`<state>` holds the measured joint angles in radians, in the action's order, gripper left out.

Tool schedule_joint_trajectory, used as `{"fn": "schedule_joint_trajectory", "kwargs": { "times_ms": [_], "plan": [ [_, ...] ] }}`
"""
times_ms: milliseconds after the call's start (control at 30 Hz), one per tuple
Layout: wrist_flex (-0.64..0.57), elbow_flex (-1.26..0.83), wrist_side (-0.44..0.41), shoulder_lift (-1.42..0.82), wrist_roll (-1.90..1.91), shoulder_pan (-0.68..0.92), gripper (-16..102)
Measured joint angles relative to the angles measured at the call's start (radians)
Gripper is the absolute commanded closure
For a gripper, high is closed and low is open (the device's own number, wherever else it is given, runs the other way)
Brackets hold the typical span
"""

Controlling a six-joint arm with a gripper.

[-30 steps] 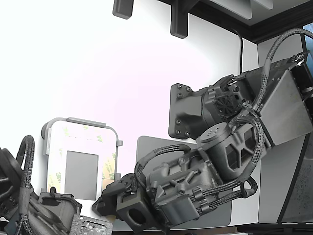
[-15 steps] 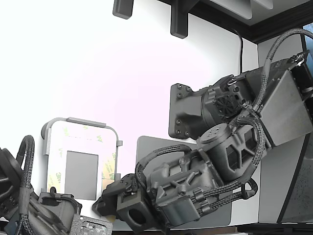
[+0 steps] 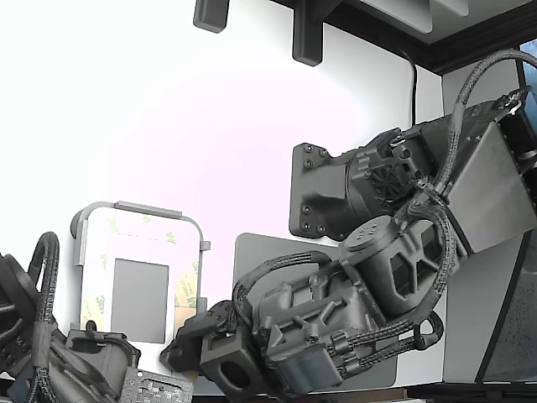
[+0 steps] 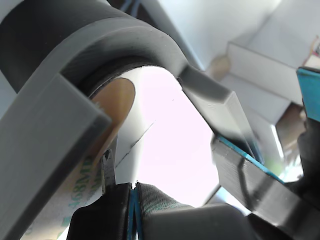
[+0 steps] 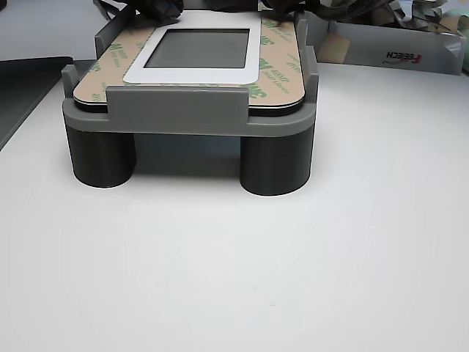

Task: Peel off protective film from adhesive tape.

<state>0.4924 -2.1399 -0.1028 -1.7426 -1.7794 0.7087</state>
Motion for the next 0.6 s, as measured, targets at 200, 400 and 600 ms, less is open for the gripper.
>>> {"fn": "schedule_joint_trajectory", "kwargs": {
  "times_ms": [200, 400, 600],
  "plan": [
    [0.012, 0.017, -0.005, 0.009, 0.003, 0.006, 97],
    [0.032, 0.035, -0.006, 0.018, -0.005, 0.008, 97],
    [0.031, 0.035, 0.008, 0.018, -0.026, -0.003, 97]
  ]
}}
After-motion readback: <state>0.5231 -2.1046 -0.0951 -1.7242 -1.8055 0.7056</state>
